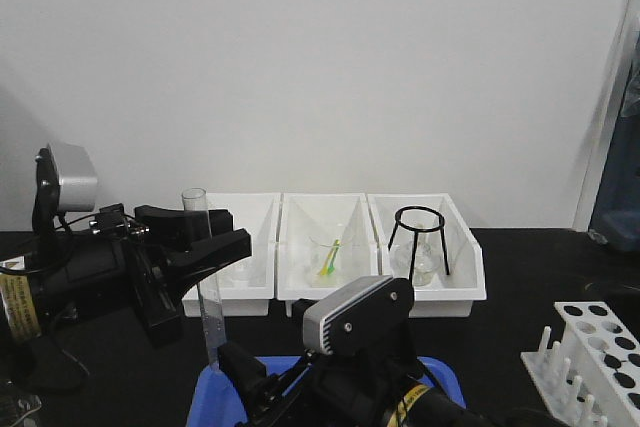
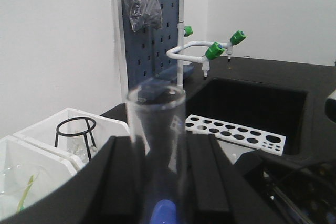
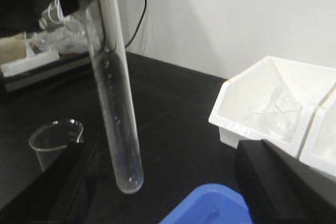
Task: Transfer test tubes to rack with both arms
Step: 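Carry the tube toward the center and bring the right gripper to it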
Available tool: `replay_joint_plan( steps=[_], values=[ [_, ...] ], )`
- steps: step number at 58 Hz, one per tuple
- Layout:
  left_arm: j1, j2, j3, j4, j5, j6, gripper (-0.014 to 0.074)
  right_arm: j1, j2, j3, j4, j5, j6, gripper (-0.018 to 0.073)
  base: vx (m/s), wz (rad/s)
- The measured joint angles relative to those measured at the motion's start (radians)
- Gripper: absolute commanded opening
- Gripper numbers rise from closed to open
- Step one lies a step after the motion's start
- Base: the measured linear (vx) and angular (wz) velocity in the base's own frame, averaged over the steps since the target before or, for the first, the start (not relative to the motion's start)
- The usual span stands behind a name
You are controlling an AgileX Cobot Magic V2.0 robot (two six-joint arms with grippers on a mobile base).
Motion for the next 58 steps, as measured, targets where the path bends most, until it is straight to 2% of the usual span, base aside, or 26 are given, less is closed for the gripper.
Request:
replay_joint_plan(
  steps=[12,25,36,58],
  values=[
    [-0.012,0.000,0.000,0.051,-0.007,-0.041,-0.0020,0.000,0.022,0.000,0.000,-0.047,0.014,0.0587,0.00,0.00],
    [-0.091,0.023,-0.002,0.080,0.007,-0.057,-0.0017,0.002,0.030,0.000,-0.016,-0.043,0.023,0.0587,0.00,0.00],
    [-0.134,0.048,-0.002,0.085,0.012,-0.058,-0.0017,0.002,0.030,0.000,-0.019,-0.029,0.038,0.0587,0.00,0.00],
    [-0.161,0.059,-0.002,0.116,0.011,-0.065,-0.0017,0.002,0.030,0.000,-0.021,-0.010,0.040,0.0567,0.00,0.00]
  ],
)
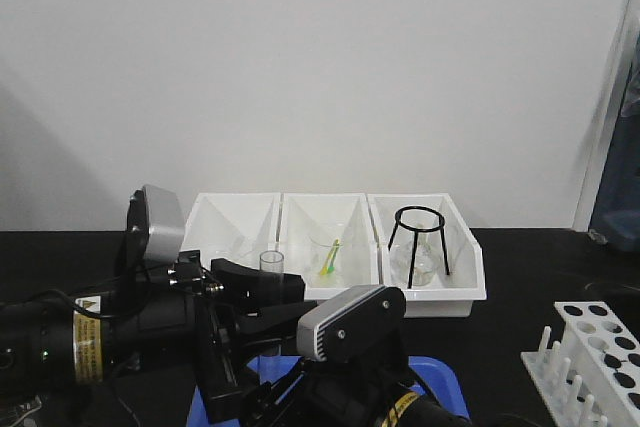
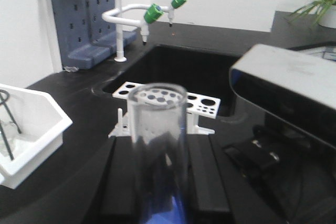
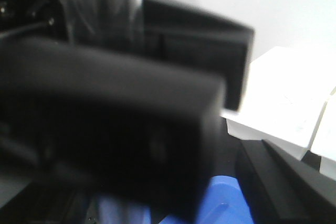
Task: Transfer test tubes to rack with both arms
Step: 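Carry the tube toward the center and bring the right gripper to it, then close the right gripper on the tube and open the left gripper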
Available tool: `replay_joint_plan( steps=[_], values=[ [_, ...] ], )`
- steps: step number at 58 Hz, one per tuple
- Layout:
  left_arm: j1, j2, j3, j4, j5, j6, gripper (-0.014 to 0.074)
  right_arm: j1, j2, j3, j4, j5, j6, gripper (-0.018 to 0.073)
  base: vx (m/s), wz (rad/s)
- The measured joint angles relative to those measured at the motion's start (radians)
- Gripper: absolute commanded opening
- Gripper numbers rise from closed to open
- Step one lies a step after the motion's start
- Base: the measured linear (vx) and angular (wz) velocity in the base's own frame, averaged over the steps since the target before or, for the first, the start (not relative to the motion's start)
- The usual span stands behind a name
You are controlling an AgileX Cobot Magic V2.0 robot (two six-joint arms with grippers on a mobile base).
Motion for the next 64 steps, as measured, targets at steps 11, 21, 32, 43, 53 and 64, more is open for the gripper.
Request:
replay_joint_plan(
  steps=[11,21,32,43,53,64],
  values=[
    [-0.015,0.022,0.000,0.018,0.001,-0.003,-0.0017,0.000,0.000,0.000,-0.001,0.008,0.000,0.0520,0.00,0.00],
    [-0.015,0.023,0.000,0.016,0.002,-0.003,-0.0017,0.000,0.000,0.000,-0.002,0.018,0.000,0.0391,0.00,0.00],
    [-0.015,0.023,0.000,0.005,0.019,-0.003,-0.0017,0.000,0.000,0.000,-0.010,0.023,0.000,0.0143,0.00,0.00],
    [-0.015,0.023,0.000,0.003,0.018,-0.003,-0.0017,0.003,0.000,0.000,-0.018,0.023,-0.001,-0.0013,0.00,0.00],
    [-0.015,0.023,0.000,0.003,0.018,-0.003,-0.0015,0.003,0.000,0.000,-0.018,0.023,-0.001,-0.0012,0.00,0.00],
    [-0.015,0.023,0.000,0.003,0.018,-0.003,0.0056,0.003,0.000,0.000,-0.018,0.023,-0.001,-0.0011,0.00,0.00]
  ],
)
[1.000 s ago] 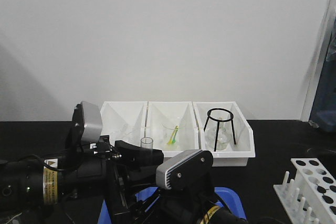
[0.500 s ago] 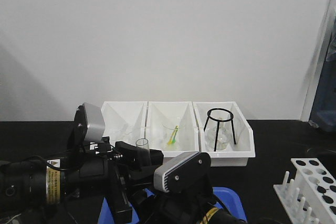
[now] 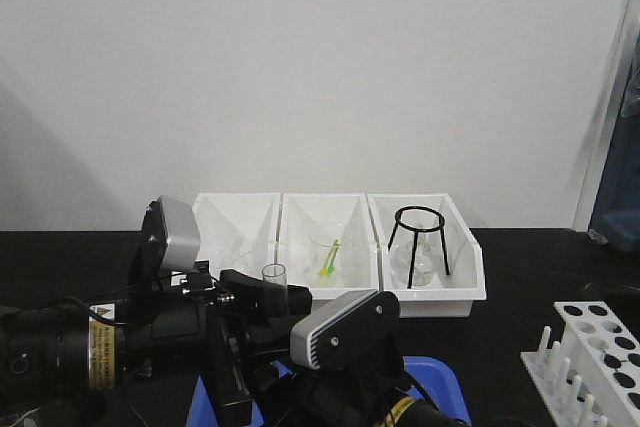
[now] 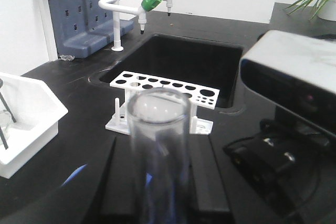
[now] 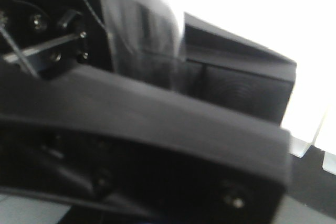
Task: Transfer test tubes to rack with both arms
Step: 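Close the right gripper on the tube and open the left gripper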
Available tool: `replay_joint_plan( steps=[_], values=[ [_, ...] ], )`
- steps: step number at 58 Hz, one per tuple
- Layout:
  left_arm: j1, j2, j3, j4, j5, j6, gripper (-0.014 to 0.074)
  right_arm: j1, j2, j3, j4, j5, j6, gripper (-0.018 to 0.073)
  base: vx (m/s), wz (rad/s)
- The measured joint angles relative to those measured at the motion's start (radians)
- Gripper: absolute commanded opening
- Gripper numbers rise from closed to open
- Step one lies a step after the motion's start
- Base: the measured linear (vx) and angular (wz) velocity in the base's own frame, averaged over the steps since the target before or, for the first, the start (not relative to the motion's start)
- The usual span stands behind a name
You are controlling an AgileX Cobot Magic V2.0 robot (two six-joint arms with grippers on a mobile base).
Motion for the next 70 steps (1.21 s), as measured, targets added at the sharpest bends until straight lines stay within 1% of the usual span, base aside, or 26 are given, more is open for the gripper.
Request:
replay_joint_plan(
  steps=[7,17,24,28,37,43,50,59,64,70],
  values=[
    [0.000,0.000,0.000,0.000,0.000,0.000,0.0171,0.000,0.000,0.000,0.000,0.000,0.000,-0.0011,0.00,0.00],
    [0.000,0.000,0.000,0.000,0.001,0.000,0.0419,0.000,0.000,0.000,0.000,0.000,0.000,-0.0010,0.00,0.00],
    [0.000,0.000,0.000,-0.004,0.019,0.000,0.0540,0.000,0.000,0.000,0.001,-0.001,0.001,-0.0008,0.00,0.00],
    [0.002,0.000,0.000,-0.010,0.033,0.000,0.0579,0.000,0.000,0.000,0.001,-0.001,0.001,-0.0007,0.00,0.00],
    [0.005,-0.007,-0.001,-0.021,0.058,0.000,0.0594,0.000,0.000,0.000,0.002,-0.002,0.001,-0.0007,0.00,0.00],
    [0.003,-0.032,-0.017,-0.004,0.048,0.000,0.0592,0.000,0.000,0.000,0.008,-0.004,0.001,-0.0007,0.00,0.00],
    [0.000,-0.079,-0.060,0.017,0.041,0.003,0.0592,0.000,0.000,0.000,0.014,-0.017,0.001,-0.0007,0.00,0.00],
    [0.000,-0.134,-0.117,0.014,0.055,0.003,0.0592,0.000,0.003,-0.003,0.015,-0.013,0.001,-0.0007,0.00,0.00],
    [0.000,-0.164,-0.128,0.014,0.092,0.003,0.0592,0.000,0.003,-0.003,0.016,-0.011,0.001,-0.0007,0.00,0.00],
    [0.000,-0.194,-0.128,0.012,0.186,0.003,0.0592,0.000,0.003,-0.003,0.016,-0.006,0.001,-0.0007,0.00,0.00]
  ],
)
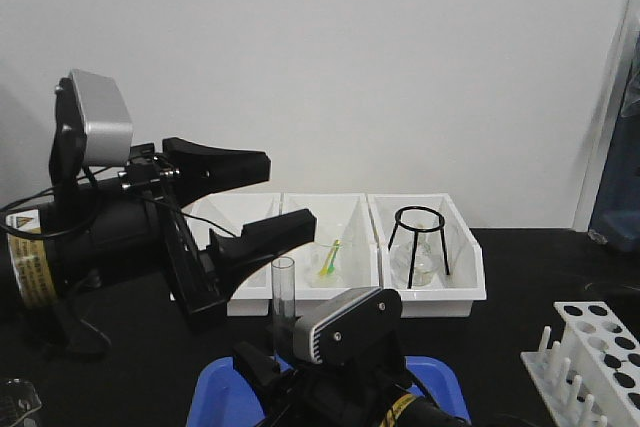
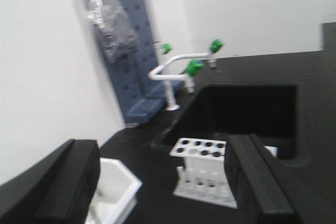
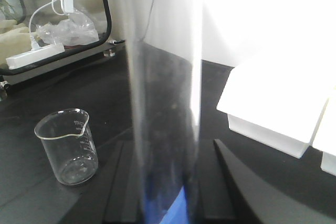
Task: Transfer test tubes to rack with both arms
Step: 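Close the right gripper on the tube and open the left gripper, then withdraw the left arm and move the held tube toward the rack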
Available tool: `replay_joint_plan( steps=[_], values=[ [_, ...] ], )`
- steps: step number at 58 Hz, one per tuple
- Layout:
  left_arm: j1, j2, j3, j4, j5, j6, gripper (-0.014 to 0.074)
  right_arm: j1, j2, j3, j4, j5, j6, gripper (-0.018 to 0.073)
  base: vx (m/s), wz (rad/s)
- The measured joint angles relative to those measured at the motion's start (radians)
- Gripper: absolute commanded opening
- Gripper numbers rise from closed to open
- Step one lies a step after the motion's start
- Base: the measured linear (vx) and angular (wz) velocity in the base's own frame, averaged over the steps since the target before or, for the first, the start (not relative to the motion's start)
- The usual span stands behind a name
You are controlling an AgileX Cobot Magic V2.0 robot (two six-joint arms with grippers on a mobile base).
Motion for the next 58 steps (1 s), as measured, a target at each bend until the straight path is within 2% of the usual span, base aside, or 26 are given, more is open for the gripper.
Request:
replay_joint_plan(
  steps=[11,16,22,27,32,49,58],
  values=[
    [0.000,-0.062,0.000,0.004,0.197,-0.004,0.0592,-0.003,0.000,0.000,0.026,0.001,-0.001,-0.0007,0.00,0.00],
    [0.000,-0.090,0.000,0.037,0.254,-0.027,0.0592,-0.032,0.000,0.000,0.057,0.001,-0.003,-0.0007,0.00,0.00],
    [0.000,-0.124,0.014,0.110,0.283,-0.089,0.0592,-0.100,0.000,0.012,0.074,-0.008,-0.003,-0.0007,0.00,0.00],
    [0.000,-0.145,0.049,0.172,0.286,-0.136,0.0592,-0.182,-0.012,0.040,0.075,-0.019,-0.003,-0.0007,0.00,0.00],
    [0.000,-0.158,0.095,0.202,0.300,-0.159,0.0592,-0.273,-0.041,0.078,0.075,-0.038,-0.003,-0.0007,0.00,0.00],
    [0.000,-0.167,0.214,0.211,0.336,-0.184,0.0592,-0.630,-0.194,0.162,0.041,-0.077,-0.003,-0.0007,0.00,0.00],
    [0.000,-0.167,0.247,0.211,0.336,-0.208,0.0592,-0.776,-0.237,0.162,0.018,-0.076,-0.003,-0.0007,0.00,0.00]
  ],
)
